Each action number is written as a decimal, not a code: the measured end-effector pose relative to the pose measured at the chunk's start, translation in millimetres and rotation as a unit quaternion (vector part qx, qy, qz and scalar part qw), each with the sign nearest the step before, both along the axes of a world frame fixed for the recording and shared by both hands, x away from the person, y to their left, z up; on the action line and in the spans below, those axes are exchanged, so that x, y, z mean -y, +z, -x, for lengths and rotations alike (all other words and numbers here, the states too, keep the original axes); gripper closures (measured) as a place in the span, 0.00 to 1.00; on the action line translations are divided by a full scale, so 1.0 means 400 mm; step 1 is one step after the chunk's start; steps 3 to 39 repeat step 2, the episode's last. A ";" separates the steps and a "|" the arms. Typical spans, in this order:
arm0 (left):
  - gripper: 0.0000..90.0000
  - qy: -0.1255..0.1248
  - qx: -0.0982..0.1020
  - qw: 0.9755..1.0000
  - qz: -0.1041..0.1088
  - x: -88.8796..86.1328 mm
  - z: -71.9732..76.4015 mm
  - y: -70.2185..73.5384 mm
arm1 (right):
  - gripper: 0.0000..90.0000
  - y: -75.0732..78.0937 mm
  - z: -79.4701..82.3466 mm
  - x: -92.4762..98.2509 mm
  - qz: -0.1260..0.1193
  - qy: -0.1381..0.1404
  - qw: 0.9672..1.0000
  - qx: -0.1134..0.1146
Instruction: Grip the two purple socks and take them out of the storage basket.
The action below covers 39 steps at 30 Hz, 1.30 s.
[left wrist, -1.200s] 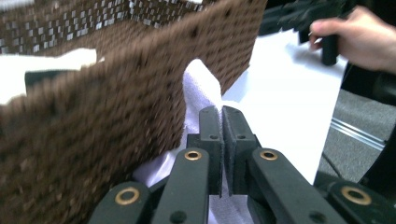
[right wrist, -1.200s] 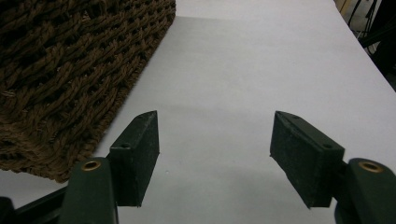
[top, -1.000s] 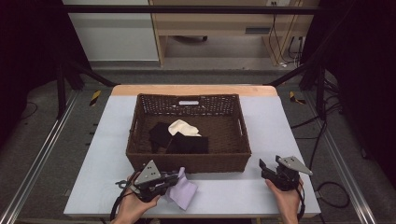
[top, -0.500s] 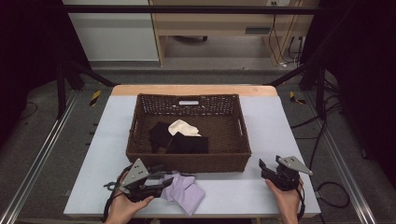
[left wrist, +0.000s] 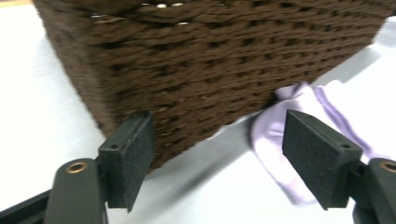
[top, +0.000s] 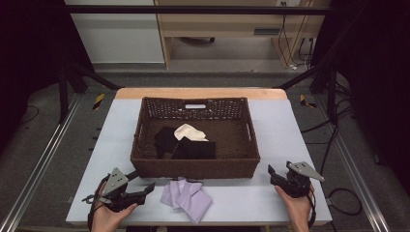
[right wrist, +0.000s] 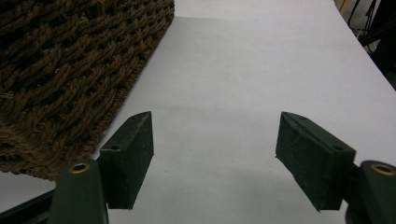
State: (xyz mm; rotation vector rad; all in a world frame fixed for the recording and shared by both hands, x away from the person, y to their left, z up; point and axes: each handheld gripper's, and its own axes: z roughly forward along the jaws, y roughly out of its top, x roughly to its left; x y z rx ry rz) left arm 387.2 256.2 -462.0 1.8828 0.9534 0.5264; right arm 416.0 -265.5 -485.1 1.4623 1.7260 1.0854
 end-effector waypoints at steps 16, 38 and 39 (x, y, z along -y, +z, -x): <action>0.25 0.003 0.003 1.000 -0.007 -0.004 -0.002 -0.001 | 0.29 0.000 -0.001 0.001 -0.002 0.001 1.000 -0.002; 0.25 0.003 0.003 1.000 -0.007 -0.004 -0.002 -0.001 | 0.29 0.000 -0.001 0.001 -0.002 0.001 1.000 -0.002; 0.25 0.003 0.003 1.000 -0.007 -0.004 -0.002 -0.001 | 0.29 0.000 -0.001 0.001 -0.002 0.001 1.000 -0.002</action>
